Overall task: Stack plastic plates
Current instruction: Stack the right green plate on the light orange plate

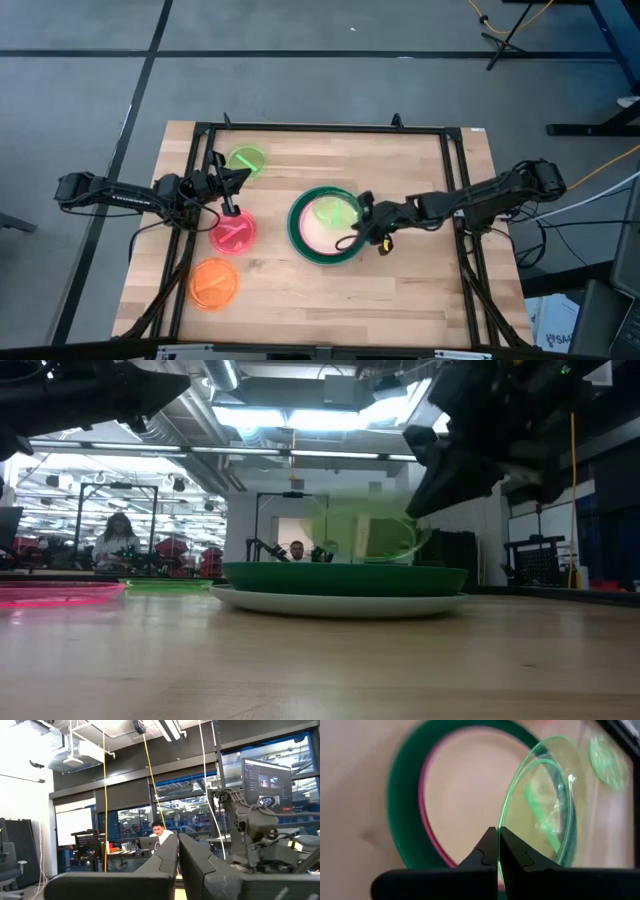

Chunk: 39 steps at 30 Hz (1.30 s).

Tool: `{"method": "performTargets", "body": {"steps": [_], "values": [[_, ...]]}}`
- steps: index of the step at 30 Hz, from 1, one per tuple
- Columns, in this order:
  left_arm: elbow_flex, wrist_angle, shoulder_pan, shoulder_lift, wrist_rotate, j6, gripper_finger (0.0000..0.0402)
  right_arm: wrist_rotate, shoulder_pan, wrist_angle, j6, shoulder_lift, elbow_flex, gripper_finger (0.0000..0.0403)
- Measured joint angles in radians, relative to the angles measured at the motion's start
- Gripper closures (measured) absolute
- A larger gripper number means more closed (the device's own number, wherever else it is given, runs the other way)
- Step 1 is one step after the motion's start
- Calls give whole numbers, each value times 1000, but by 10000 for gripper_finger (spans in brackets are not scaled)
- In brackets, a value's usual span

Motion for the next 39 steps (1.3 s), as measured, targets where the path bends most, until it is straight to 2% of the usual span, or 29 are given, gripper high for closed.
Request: {"method": "performTargets", "body": {"steps": [5,12,22,39], "values": [[0,0,0,0,0,0,392,-93,14,44,3,0,0,401],[0,0,0,0,0,0,392,-147,13,65,38,11,0,401],[0,0,0,0,0,0,392,-138,13,103,40,123,0,401],[0,0,0,0,1,0,392,-108,13,146,136,158,0,400]]}}
